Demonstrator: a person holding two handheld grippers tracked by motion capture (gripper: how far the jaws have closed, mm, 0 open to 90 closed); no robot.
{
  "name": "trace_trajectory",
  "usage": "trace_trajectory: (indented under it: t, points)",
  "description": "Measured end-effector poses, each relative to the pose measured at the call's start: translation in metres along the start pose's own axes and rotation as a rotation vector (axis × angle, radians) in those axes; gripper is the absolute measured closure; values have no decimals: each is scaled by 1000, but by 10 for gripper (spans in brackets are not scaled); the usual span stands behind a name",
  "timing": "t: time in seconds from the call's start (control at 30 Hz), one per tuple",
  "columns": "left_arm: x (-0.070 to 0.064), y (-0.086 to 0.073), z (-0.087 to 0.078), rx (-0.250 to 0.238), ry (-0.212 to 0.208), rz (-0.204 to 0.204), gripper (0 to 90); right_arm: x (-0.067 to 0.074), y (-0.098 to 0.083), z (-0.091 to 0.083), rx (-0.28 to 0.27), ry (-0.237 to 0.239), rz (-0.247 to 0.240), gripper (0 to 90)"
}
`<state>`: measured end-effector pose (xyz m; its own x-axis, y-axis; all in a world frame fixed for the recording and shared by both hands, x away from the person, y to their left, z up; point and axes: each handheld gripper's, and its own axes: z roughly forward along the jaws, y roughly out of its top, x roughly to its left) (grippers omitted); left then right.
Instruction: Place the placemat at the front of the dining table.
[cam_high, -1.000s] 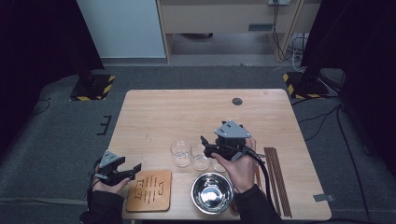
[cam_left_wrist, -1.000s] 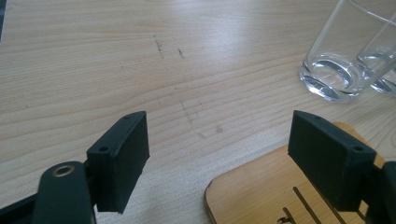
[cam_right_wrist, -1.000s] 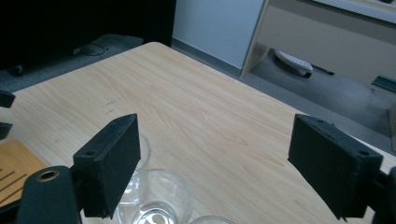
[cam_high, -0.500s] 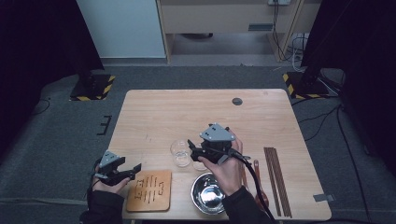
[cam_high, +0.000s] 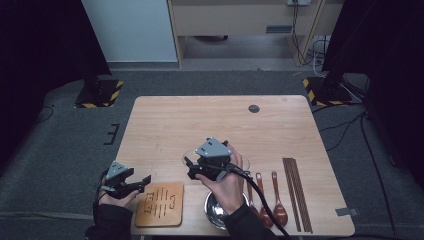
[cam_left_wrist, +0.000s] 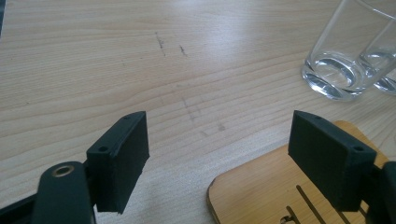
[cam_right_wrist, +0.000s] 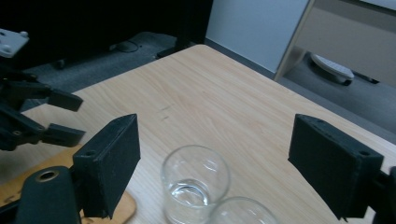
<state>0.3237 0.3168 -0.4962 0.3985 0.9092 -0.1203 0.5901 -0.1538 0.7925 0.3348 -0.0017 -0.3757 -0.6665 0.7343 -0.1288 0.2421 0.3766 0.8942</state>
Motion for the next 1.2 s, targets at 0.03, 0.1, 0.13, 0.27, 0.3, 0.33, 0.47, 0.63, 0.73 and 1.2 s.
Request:
trace_trajectory:
  t: [0.03, 0.1, 0.13, 0.27, 0.3, 0.33, 0.47, 0.63, 0.73, 1.2]
  points:
    - [0, 0, 0, 0, 2, 0, 199, 3, 0, 1, -1, 9, 3, 165]
    - [0, 0, 0, 1, 2, -1, 199, 9, -1, 5, 2, 24, 6, 166]
    - [0, 0, 0, 1, 2, 0, 199, 14, -1, 8, 4, 35, 7, 167]
    - [0, 0, 0, 0, 2, 1, 199, 21, -2, 14, 10, 48, 1, 168]
    - [1, 0, 0, 0, 2, 0, 199, 27, -3, 16, 14, 60, 1, 172]
    - [1, 0, 0, 0, 3, 0, 199, 27, -3, 16, 14, 60, 1, 172]
    - [2, 0, 0, 0, 5, -1, 199, 36, -5, 22, 13, 73, -2, 174]
    - [2, 0, 0, 1, 8, -3, 199, 45, -10, 28, 20, 90, 7, 176]
    - [3, 0, -1, 0, 9, -2, 199, 50, -13, 31, 31, 101, 7, 176]
    - [3, 0, -1, -1, 11, -3, 199, 73, -28, 44, 52, 136, 17, 180]
